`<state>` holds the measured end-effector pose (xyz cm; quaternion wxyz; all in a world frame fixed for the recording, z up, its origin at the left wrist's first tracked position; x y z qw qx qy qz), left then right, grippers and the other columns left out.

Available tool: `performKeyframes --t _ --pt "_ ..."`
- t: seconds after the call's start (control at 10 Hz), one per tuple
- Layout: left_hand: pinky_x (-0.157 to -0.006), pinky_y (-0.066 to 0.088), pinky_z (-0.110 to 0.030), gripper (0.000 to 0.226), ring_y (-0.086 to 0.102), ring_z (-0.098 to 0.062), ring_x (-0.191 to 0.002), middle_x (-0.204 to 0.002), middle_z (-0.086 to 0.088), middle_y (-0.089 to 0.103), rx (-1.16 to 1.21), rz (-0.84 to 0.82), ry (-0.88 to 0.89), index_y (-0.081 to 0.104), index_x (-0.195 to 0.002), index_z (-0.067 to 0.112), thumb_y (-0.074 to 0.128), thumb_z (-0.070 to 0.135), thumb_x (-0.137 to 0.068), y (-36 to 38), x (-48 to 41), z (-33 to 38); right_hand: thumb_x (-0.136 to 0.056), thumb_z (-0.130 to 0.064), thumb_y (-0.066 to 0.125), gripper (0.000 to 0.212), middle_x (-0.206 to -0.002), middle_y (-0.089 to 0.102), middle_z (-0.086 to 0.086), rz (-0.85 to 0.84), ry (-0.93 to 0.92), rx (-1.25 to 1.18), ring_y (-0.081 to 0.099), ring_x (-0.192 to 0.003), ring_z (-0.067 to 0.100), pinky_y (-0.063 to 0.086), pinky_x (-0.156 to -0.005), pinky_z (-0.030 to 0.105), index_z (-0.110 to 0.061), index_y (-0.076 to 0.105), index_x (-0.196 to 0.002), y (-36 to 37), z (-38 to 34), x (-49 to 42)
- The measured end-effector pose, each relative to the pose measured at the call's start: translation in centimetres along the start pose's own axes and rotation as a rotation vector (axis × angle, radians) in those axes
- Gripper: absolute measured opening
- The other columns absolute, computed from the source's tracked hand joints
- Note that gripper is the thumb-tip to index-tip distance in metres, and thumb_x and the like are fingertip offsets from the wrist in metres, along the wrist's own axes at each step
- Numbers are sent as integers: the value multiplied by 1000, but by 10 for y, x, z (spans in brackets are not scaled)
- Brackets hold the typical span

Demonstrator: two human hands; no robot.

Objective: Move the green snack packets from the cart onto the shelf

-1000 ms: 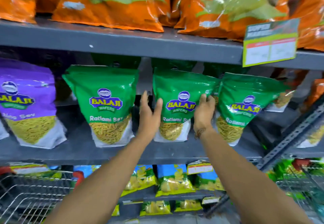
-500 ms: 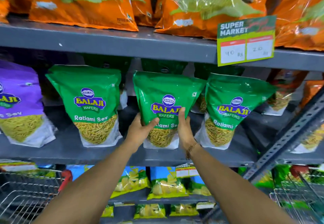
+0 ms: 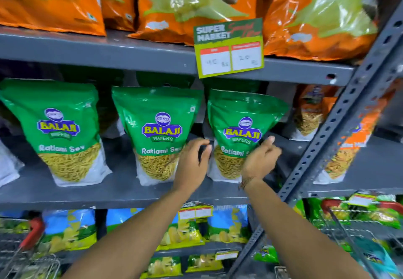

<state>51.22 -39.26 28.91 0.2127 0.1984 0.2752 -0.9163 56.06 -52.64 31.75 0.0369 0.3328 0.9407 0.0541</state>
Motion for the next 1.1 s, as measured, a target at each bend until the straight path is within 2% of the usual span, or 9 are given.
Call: performKeyframes --t 0.1,0.2,0.3,0.4,0.5,0.6,0.7,0.9,1.1 --pt "-94 39 -30 43 50 -15 -110 -118 1 54 95 -4 -141 47 -126 9 47 34 -91 28 -27 14 -97 -28 37 28 -75 52 5 -100 -63 -73 47 -68 20 43 -66 34 -20 46 -71 4 -17 -36" --pt "-86 46 -40 48 58 -33 -105 -110 -19 63 265 155 -423 51 -113 -4 54 36 -86 45 -67 14 -96 -15 41 16 -70 50 0 -397 110 -151 47 -56 7 41 -51 18 -16 50 -83 22 -26 -80" --pt "-81 43 -35 29 57 -31 -93 -92 -19 64 308 126 -508 58 -91 5 52 34 -89 48 -80 11 -92 -13 48 23 -66 47 -1 -442 145 -114 48 -44 3 35 -50 24 -20 49 -70 27 -28 -99" --pt "-69 33 -33 30 45 -22 -74 -75 -15 52 343 174 -454 48 -69 15 52 38 -88 49 -79 16 -93 -16 46 21 -79 62 3 -470 149 -220 59 -67 10 46 -68 29 -16 60 -77 25 -25 -107" --pt "-74 38 -34 27 51 -21 -83 -92 -11 57 379 122 -466 54 -88 15 54 42 -86 54 -67 15 -91 -41 44 36 -114 66 5 -545 123 -189 62 -101 17 48 -92 35 -15 61 -109 20 -9 -102" --pt "-96 43 -34 57 51 -16 -108 -120 2 54 417 -175 -545 40 -129 24 61 46 -80 64 -38 7 -90 -58 33 57 -129 60 -1 -761 201 -132 60 -112 13 50 -95 36 -22 46 -132 4 29 -82" --pt "-100 43 -35 65 50 -15 -113 -123 5 53 340 -281 -545 36 -132 28 66 44 -77 70 -25 1 -84 -69 30 65 -126 62 -2 -869 235 -58 62 -110 13 51 -96 37 -27 49 -129 0 46 -71" --pt "-103 44 -44 66 51 -22 -120 -132 -1 55 329 -214 -571 38 -131 28 67 45 -75 72 -22 -1 -58 -89 32 93 -131 59 0 -832 209 95 60 -114 15 51 -90 30 -32 46 -130 -2 56 -65" --pt "-102 44 -43 72 49 -21 -124 -133 2 53 186 -191 -434 37 -133 24 61 57 -73 61 -11 1 -78 -77 24 77 -132 58 0 -684 168 200 57 -115 19 44 -103 40 -25 49 -129 -7 53 -61"
Point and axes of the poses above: each hand's wrist, its own x-axis away from the middle knuckle, its own y-axis out of the palm, z = x × y, the point moved 1 cm from there along -x, towards the middle knuckle
